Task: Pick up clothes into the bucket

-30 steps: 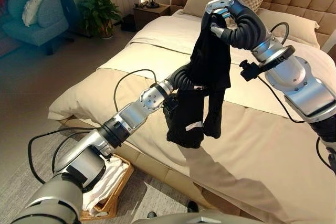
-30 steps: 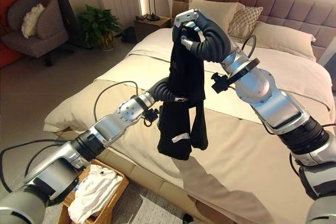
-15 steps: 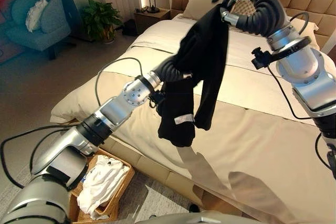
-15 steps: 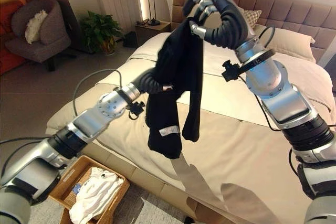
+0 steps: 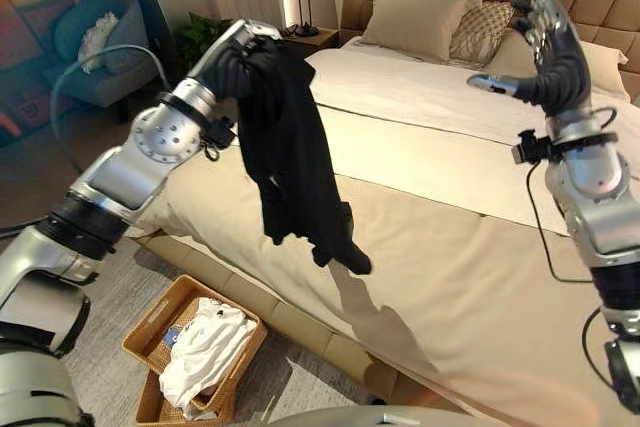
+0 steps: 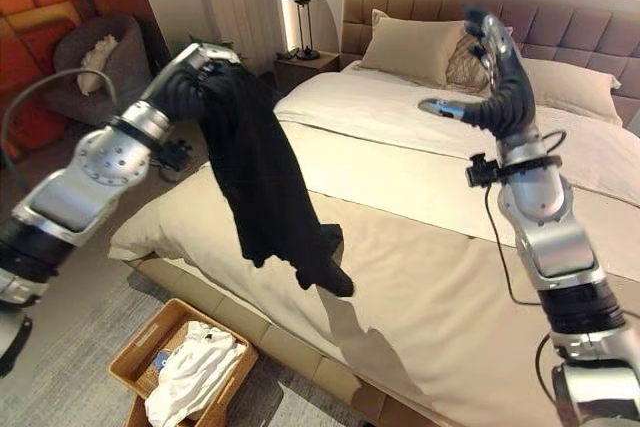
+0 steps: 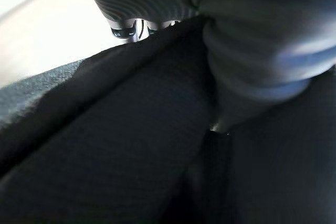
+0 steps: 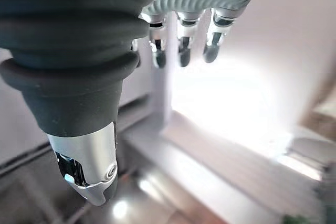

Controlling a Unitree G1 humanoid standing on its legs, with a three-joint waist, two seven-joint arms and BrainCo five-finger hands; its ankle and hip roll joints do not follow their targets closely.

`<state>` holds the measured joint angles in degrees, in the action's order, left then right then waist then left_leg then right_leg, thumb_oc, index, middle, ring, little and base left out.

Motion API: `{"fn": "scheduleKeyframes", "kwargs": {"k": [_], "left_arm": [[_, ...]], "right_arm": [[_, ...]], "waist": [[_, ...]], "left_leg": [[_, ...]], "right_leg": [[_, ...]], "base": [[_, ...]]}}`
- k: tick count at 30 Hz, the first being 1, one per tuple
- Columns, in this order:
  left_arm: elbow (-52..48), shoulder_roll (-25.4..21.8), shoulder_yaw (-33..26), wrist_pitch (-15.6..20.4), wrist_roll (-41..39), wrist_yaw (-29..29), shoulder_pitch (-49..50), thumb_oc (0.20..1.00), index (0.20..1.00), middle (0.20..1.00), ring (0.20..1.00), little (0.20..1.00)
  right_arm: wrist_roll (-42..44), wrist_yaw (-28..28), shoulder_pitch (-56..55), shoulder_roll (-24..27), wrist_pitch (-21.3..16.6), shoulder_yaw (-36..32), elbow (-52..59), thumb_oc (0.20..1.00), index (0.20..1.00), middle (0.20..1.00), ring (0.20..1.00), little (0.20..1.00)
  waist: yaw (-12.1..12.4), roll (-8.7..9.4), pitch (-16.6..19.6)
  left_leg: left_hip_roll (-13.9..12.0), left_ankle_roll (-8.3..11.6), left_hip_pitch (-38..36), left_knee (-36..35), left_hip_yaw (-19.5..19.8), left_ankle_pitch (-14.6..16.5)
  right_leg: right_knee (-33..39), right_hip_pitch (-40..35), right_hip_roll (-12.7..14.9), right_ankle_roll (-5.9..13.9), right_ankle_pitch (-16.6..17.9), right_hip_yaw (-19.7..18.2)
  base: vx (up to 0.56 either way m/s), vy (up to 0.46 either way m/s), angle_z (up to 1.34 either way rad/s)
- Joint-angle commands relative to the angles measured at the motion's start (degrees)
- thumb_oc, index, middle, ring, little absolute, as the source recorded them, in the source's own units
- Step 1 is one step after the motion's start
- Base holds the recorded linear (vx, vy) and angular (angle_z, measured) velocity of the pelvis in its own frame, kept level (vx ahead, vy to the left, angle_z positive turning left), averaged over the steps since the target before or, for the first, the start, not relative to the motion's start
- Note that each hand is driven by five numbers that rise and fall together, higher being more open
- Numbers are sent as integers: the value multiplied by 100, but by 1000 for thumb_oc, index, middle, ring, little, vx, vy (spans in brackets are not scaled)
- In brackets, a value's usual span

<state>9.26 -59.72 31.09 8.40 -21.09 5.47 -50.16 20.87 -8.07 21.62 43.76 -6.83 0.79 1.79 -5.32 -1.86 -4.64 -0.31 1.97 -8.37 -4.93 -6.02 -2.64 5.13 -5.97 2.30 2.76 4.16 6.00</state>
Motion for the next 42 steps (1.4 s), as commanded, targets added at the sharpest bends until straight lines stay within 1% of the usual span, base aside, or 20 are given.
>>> {"fn": "scheduleKeyframes", "kwargs": {"k": [1, 2, 3, 4, 7, 8, 9, 13, 15, 16, 19, 23, 24, 29, 30, 34, 35, 37, 42], "left_arm": [[470, -210, -471, 418, -336, 403, -853, 200, 200, 200, 200, 200], [470, -214, -464, 420, -338, 402, -852, 200, 200, 200, 200, 200], [614, -500, -582, 405, -259, 476, -813, 200, 200, 200, 200, 200], [698, -690, -640, 384, -191, 519, -806, 200, 200, 200, 200, 200], [1029, -1085, -711, 380, -105, 603, -913, 200, 200, 200, 200, 200], [1218, -1321, -820, 378, -52, 691, -956, 200, 200, 200, 200, 200], [1218, -1324, -818, 381, -53, 691, -953, 200, 200, 200, 200, 200], [1344, -1807, -991, 401, 81, 722, -856, 200, 200, 200, 200, 200], [1311, -2004, -1169, 428, 108, 737, -675, 200, 200, 200, 200, 200], [1275, -2191, -1358, 457, 125, 746, -454, 200, 200, 200, 200, 200], [1187, -2317, -1571, 488, 125, 762, -207, 200, 200, 200, 200, 200], [1067, -2516, -2070, 576, 81, 869, 318, 200, 200, 200, 200, 200], [1024, -2563, -2232, 625, 27, 888, 466, 200, 200, 200, 200, 200], [991, -2744, -2476, 669, 44, 955, 715, 200, 200, 200, 200, 200], [1044, -2805, -2466, 666, 58, 954, 711, 200, 200, 200, 200, 200], [1180, -2858, -2345, 669, 30, 968, 576, 200, 200, 200, 200, 200], [1219, -2868, -2220, 676, 25, 980, 447, 200, 200, 200, 200, 200], [1273, -2857, -2114, 690, -16, 983, 334, 200, 200, 200, 200, 200], [1258, -2722, -2018, 704, -29, 905, 410, 200, 200, 200, 200, 200]], "right_arm": [[309, -115, -64, -25, -349, -435, -22, 1000, 1000, 1000, 1000, 1000], [311, -112, -75, -32, -350, -440, -16, 1000, 1000, 1000, 1000, 1000], [394, -111, -428, -288, -366, -563, -113, 1000, 1000, 1000, 1000, 1000], [468, -99, -653, -456, -386, -639, -193, 1000, 1000, 1000, 1000, 1000], [503, 0, -1139, -888, -390, -618, -371, 1000, 1000, 1000, 1000, 1000], [470, 54, -1465, -1118, -382, -610, -560, 1000, 1000, 1000, 1000, 1000], [468, 56, -1472, -1123, -385, -608, -558, 1000, 1000, 1000, 1000, 1000], [490, 140, -1919, -1386, -345, -567, -1259, 1000, 1000, 1000, 1000, 1000], [386, 97, -2047, -1474, -300, -534, -1840, 1000, 1000, 1000, 1000, 1000], [228, 32, -2168, -1566, -242, -504, -2358, 1000, 1000, 1000, 1000, 1000], [128, 0, -2209, -1652, -212, -445, -2658, 1000, 1000, 1000, 1000, 1000], [-123, -18, -2327, -1855, -121, -246, -3433, 1000, 1000, 1000, 1000, 1000], [-241, 22, -2353, -1919, -66, -98, -3750, 1000, 1000, 1000, 1000, 1000], [-585, 46, -2370, -1985, 28, 192, -4263, 1000, 1000, 1000, 1000, 1000], [-666, 78, -2358, -2005, 56, 325, -4409, 1000, 1000, 1000, 1000, 1000], [-761, 78, -2324, -2011, 76, 470, -4650, 1000, 1000, 1000, 1000, 1000], [-813, 75, -2291, -2005, 87, 525, -4731, 1000, 1000, 1000, 1000, 1000], [-830, 46, -2284, -2019, 86, 545, -4801, 1000, 1000, 1000, 1000, 1000], [-941, 4, -2212, -2016, 94, 647, -4996, 1000, 1000, 1000, 1000, 1000]], "waist": [[83, 88, 373], [81, 94, 377], [70, 77, 360], [64, 64, 353], [73, 47, 332], [106, 51, 297], [102, 55, 301], [181, 91, 233], [223, 111, 180], [300, 145, 116], [331, 162, 70], [422, 197, -80], [469, 210, -138], [530, 223, -250], [547, 222, -294], [572, 224, -383], [575, 222, -417], [596, 228, -462], [650, 224, -583]], "left_leg": [[50, 61, 236, 329, 302, 274], [49, 61, 235, 329, 303, 275], [50, 56, 222, 334, 301, 282], [50, 52, 217, 334, 301, 285], [47, 49, 215, 341, 305, 284], [39, 48, 231, 357, 312, 279], [40, 48, 230, 358, 313, 280], [28, 55, 277, 370, 356, 256], [21, 60, 325, 388, 377, 243], [26, 62, 371, 395, 420, 221], [29, 65, 422, 397, 466, 203], [47, 75, 542, 427, 573, 163], [57, 78, 578, 432, 627, 146], [66, 87, 656, 447, 700, 121], [71, 90, 691, 457, 736, 110], [86, 95, 751, 483, 798, 92], [96, 95, 781, 495, 817, 88], [102, 91, 814, 495, 858, 75], [127, 83, 895, 545, 911, 62]], "right_leg": [[-439, 32, 408, 539, -246, 323], [-439, 31, 408, 538, -247, 324], [-445, 26, 409, 542, -245, 315], [-446, 21, 411, 544, -247, 317], [-445, 21, 416, 550, -249, 333], [-449, 26, 419, 554, -246, 358], [-449, 24, 420, 555, -247, 360], [-431, 37, 424, 568, -235, 409], [-441, 65, 431, 575, -229, 440], [-443, 92, 429, 574, -221, 488], [-446, 105, 428, 574, -226, 531], [-476, 167, 435, 567, -229, 625], [-484, 179, 439, 563, -229, 672], [-487, 211, 444, 569, -223, 766], [-493, 228, 445, 570, -224, 804], [-526, 265, 453, 571, -233, 861], [-541, 279, 458, 571, -237, 886], [-558, 307, 466, 569, -239, 913], [-626, 382, 499, 561, -249, 962]], "base": [[0, 0, 0], [0, 0, 0], [0, 0, 0], [0, 0, 0], [0, 0, 0], [0, 0, 0], [-6, -4, 4], [-8, 0, 9], [-23, 10, 10], [-23, 8, 12], [-19, 3, 16], [-31, 10, 15], [-35, 6, 11], [-22, 9, 17], [-31, 5, 12], [-24, 1, 11], [-36, 10, 13], [-26, 12, 11], [-18, 14, 6]]}}
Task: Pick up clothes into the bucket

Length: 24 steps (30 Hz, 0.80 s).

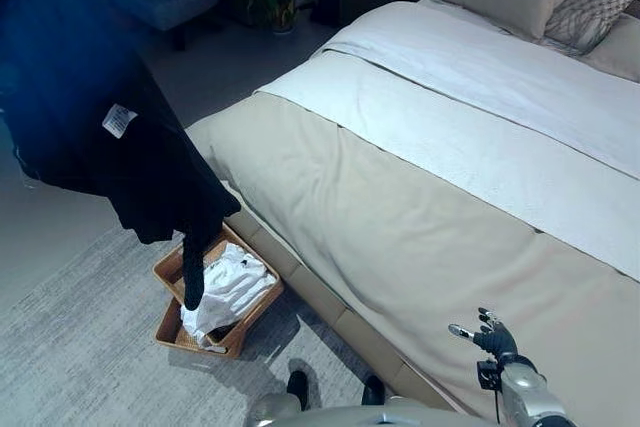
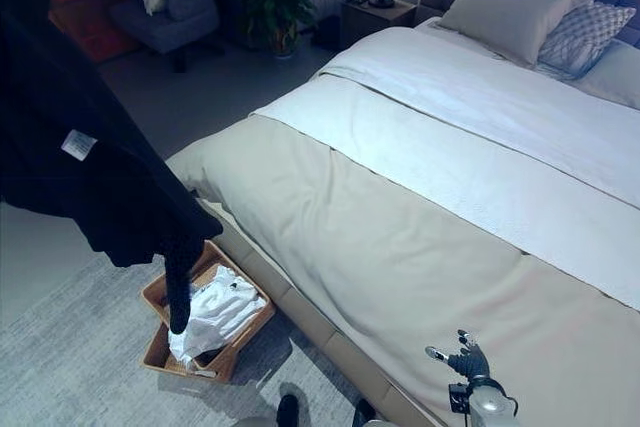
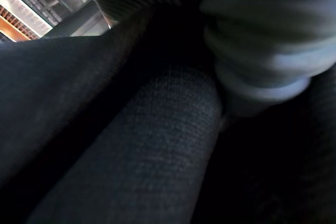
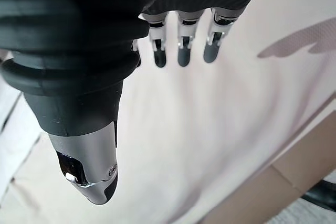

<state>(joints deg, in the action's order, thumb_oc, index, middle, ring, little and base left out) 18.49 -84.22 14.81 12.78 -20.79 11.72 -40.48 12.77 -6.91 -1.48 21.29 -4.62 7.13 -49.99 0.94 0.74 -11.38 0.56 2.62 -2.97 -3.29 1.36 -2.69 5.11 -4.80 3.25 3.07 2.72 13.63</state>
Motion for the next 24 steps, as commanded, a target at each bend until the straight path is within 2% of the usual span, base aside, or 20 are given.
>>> {"fn": "scheduleKeyframes", "kwargs": {"k": [1, 11, 19, 24], "left_arm": [[332, -272, -401, 264, -57, 282, -547, 200, 200, 200, 200, 200], [213, 113, -723, 200, 158, 139, 232, 200, 200, 200, 200, 200], [347, 244, -963, -43, 967, 180, 846, 200, 200, 200, 200, 200], [558, 358, -1342, -183, 1289, 166, 1414, 200, 200, 200, 200, 200]], "right_arm": [[-131, -112, 99, 233, -128, 13, 180, 1000, 1000, 1000, 1000, 1000], [-176, -136, 232, 284, -161, 118, 104, 1000, 1000, 1000, 1000, 1000], [-415, -165, 304, 336, -161, 312, 81, 1000, 1000, 1000, 1000, 1000], [-410, -169, 291, 321, -177, 321, 104, 1000, 1000, 1000, 1000, 1000]], "waist": [[22, -38, 91], [34, -4, -211], [60, 90, -527], [92, 175, -724]], "left_leg": [[41, 17, 357, 383, 175, 68], [44, 2, 580, 478, 218, 42], [58, -23, 856, 692, 205, 63], [53, -43, 1045, 848, 150, 100]], "right_leg": [[-627, 266, 405, 529, -106, 200], [-762, 511, 440, 510, -106, 200], [-845, 749, 448, 502, -61, 126], [-880, 913, 436, 501, -21, 47]], "base": [[-15, 15, 9], [-32, 8, 2], [-32, 7, -1], [-38, 15, -4]]}}
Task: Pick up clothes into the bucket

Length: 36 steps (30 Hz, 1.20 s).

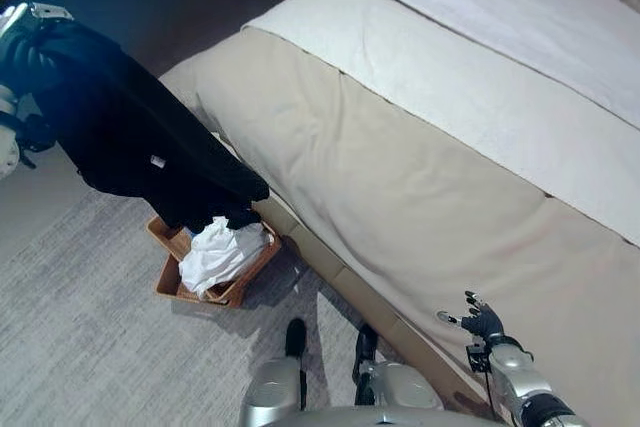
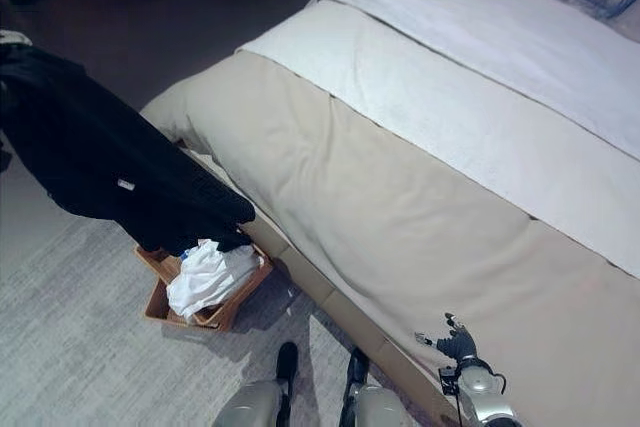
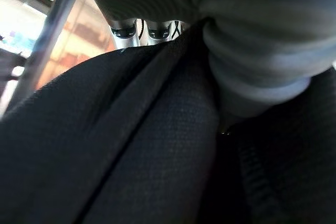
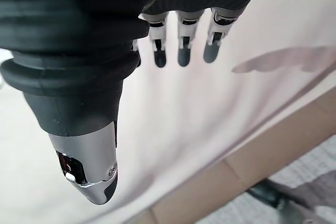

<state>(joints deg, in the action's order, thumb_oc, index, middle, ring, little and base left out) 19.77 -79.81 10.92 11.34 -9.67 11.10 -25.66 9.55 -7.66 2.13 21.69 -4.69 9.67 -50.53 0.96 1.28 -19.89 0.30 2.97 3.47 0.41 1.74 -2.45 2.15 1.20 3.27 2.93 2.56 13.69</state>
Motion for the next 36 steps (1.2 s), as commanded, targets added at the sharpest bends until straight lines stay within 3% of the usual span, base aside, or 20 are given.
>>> {"fn": "scheduleKeyframes", "kwargs": {"k": [1, 18, 27, 36], "left_arm": [[495, -18, -1050, -73, 231, 223, 80, 200, 200, 200, 200, 200], [1191, 702, -1649, -305, 431, 199, 976, 200, 200, 200, 200, 200], [1664, 1220, -1675, -322, 201, 498, 782, 200, 200, 200, 200, 200], [1577, 1321, -1502, -394, 274, 739, 571, 200, 200, 200, 200, 200]], "right_arm": [[-85, -101, -70, 267, -169, 80, 155, 1000, 1000, 1000, 1000, 1000], [-43, -176, 129, 305, -196, 169, 386, 1000, 1000, 1000, 1000, 1000], [42, -279, 268, 334, -277, 277, 679, 1000, 1000, 1000, 1000, 1000], [173, -427, 344, 292, -360, 365, 778, 1000, 1000, 1000, 1000, 1000]], "waist": [[111, 140, 69], [112, 288, -416], [5, 492, -786], [-105, 798, -990]], "left_leg": [[68, -86, 445, 509, 98, 85], [7, -100, 914, 864, -70, 182], [-130, -153, 1593, 1669, -264, 498], [-225, -249, 2584, 2552, -335, 850]], "right_leg": [[-591, 359, 431, 511, 6, 19], [-659, 838, 393, 496, 143, -219], [-731, 1354, 338, 500, 308, -548], [-616, 1986, 215, 532, 569, -889]], "base": [[-30, 13, -6], [-23, 20, -6], [-49, 30, -16], [-59, 21, -18]]}}
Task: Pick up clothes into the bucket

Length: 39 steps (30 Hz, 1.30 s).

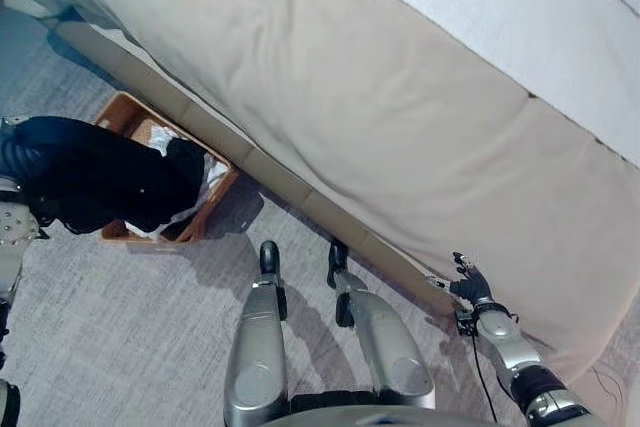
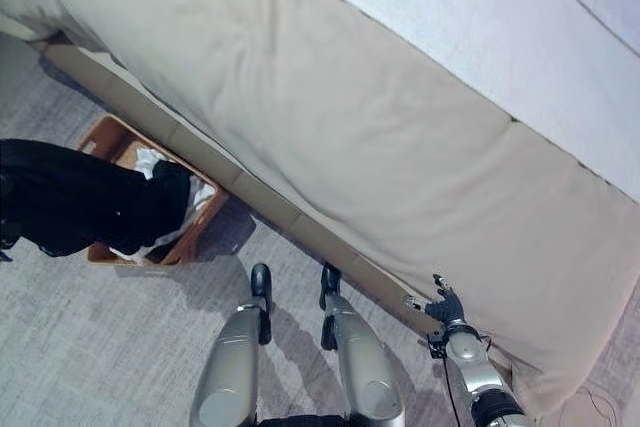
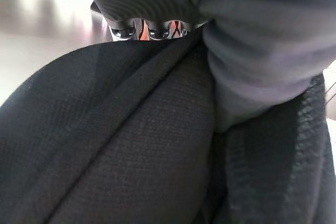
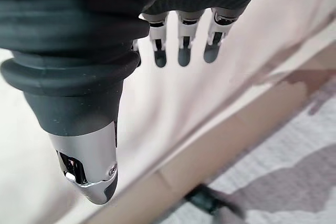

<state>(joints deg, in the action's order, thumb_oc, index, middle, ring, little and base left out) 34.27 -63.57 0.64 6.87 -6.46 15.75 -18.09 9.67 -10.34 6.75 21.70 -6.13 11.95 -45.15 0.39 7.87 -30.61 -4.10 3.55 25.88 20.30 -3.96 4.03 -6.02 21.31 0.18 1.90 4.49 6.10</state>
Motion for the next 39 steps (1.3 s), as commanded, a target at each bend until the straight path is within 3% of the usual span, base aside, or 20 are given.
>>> {"fn": "scheduleKeyframes", "kwargs": {"k": [1, 5, 6, 7, 8, 15, 16, 17, 28, 39], "left_arm": [[131, -294, -425, 46, -28, 279, -224, 200, 200, 200, 200, 200], [62, -209, -321, 24, -67, 325, -328, 200, 200, 200, 200, 200], [99, -176, -264, 24, -94, 375, -402, 200, 200, 200, 200, 200], [98, -176, -263, 25, -94, 379, -420, 200, 200, 200, 200, 200], [114, -149, -228, 31, -102, 424, -457, 200, 200, 200, 200, 200], [209, -23, -76, -22, -106, 558, -645, 200, 200, 200, 200, 200], [262, 4, -10, -56, -95, 594, -741, 809, 809, 809, 809, 809], [286, 30, -26, -77, -97, 634, -742, 1000, 1000, 1000, 1000, 1000], [470, 532, -140, -144, -219, 966, -790, 1000, 1000, 1000, 1000, 1000], [252, 634, -433, -205, -128, 1137, -512, 1000, 1000, 1000, 1000, 1000]], "right_arm": [[193, -170, -119, 285, -227, 139, 276, 1000, 1000, 1000, 1000, 1000], [346, -217, -137, 233, -307, 113, 462, 1000, 1000, 1000, 1000, 1000], [391, -234, -139, 213, -347, 155, 599, 1000, 1000, 1000, 1000, 1000], [392, -234, -135, 215, -350, 145, 611, 1000, 1000, 1000, 1000, 1000], [425, -241, -132, 198, -377, 182, 647, 1000, 1000, 1000, 1000, 1000], [551, -322, -138, 173, -464, 270, 909, 1000, 1000, 1000, 1000, 1000], [589, -344, -148, 159, -489, 275, 961, 1000, 1000, 1000, 1000, 1000], [602, -367, -184, 148, -494, 259, 1009, 1000, 1000, 1000, 1000, 1000], [606, -429, -272, 84, -511, 371, 1051, 1000, 1000, 1000, 1000, 1000], [568, -463, -291, 102, -477, 289, 1035, 1000, 1000, 1000, 1000, 1000]], "waist": [[-77, 167, 82], [-146, 271, 81], [-157, 304, 81], [-192, 356, 81], [-172, 335, 81], [-273, 520, 81], [-315, 549, 81], [-332, 572, 81], [-452, 654, 81], [-452, 598, 81]], "left_leg": [[208, -314, 484, 664, 236, 236], [205, -327, 989, 947, 271, 322], [149, -313, 1111, 1106, 351, 592], [195, -337, 1241, 1095, 293, 380], [128, -318, 1266, 1220, 360, 638], [86, -334, 1889, 1677, 443, 812], [87, -336, 2037, 1746, 459, 840], [88, -340, 2092, 1769, 472, 851], [111, -366, 2120, 1726, 457, 897], [123, -345, 1860, 1463, 379, 814]], "right_leg": [[211, 73, 519, 636, 399, -140], [288, 424, 482, 644, 515, -175], [355, 461, 374, 687, 471, -220], [350, 585, 439, 655, 591, -207], [384, 561, 333, 690, 516, -225], [520, 973, 243, 696, 650, -230], [531, 1085, 217, 696, 663, -213], [542, 1124, 205, 701, 664, -213], [559, 1233, 173, 695, 678, -213], [592, 1114, 180, 711, 685, -223]], "base": [[-55, 17, -4], [-39, 18, -2], [-60, -5, -2], [33, 8, -2], [-32, 5, -4], [-10, -4, -7], [0, 0, 0], [0, 0, 0], [1, 0, 0], [0, -14, 0]]}}
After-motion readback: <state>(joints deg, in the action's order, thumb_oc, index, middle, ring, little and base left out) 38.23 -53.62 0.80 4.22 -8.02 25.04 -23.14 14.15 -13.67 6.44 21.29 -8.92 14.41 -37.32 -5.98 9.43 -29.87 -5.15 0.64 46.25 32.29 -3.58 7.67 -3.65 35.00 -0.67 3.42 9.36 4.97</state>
